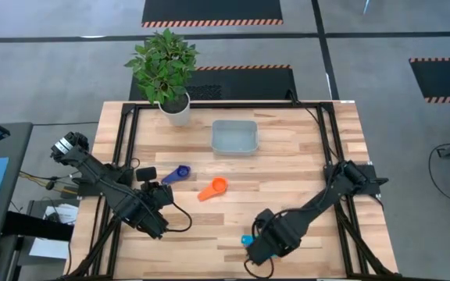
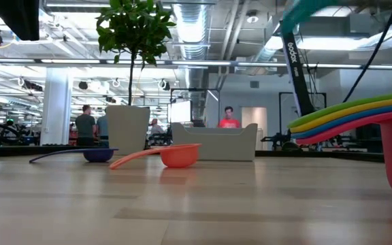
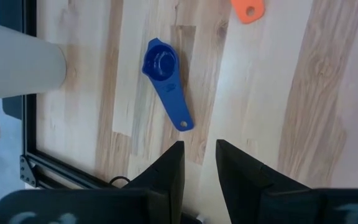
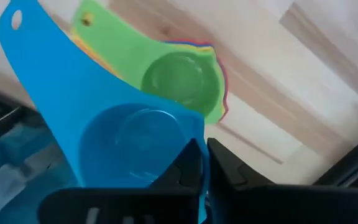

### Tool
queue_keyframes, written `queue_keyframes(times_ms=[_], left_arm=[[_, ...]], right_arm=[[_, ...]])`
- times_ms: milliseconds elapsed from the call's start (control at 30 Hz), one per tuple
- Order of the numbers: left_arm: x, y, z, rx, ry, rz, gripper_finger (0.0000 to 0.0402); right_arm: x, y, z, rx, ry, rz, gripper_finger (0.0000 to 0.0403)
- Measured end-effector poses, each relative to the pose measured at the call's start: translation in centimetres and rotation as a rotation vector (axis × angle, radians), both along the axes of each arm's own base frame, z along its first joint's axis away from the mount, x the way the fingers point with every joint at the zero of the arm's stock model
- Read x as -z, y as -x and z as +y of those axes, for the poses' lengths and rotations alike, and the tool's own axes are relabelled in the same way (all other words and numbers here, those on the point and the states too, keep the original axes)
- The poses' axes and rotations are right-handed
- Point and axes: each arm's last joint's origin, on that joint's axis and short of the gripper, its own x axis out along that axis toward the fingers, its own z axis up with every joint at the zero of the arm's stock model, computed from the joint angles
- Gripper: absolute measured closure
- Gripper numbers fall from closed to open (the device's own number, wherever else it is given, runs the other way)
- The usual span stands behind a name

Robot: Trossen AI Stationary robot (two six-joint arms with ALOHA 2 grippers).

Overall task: Nest measuring cups in basket
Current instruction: Stack the light blue measuring cup on top of the green measuring cup

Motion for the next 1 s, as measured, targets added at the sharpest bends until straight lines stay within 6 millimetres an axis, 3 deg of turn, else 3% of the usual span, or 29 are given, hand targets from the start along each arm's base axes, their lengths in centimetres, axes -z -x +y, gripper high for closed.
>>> queue_keyframes(times_ms=[200,433,667,1000], left_arm=[[0.0,0.0,0.0,0.001,0.001,0.002,0.0320],[0.0,0.0,-0.1,0.019,0.010,0.018,0.0320],[0.0,0.0,-0.1,0.018,0.014,0.023,0.0320],[0.0,0.0,-0.1,0.018,0.014,0.022,0.0320]], right_arm=[[1.8,0.1,1.2,0.021,0.048,0.048,0.0346],[3.7,-1.1,0.3,0.048,0.117,0.097,0.0361],[4.4,-1.8,-0.3,0.013,0.111,0.123,0.0379],[4.3,-1.8,-0.3,0.008,0.090,0.130,0.0355]])
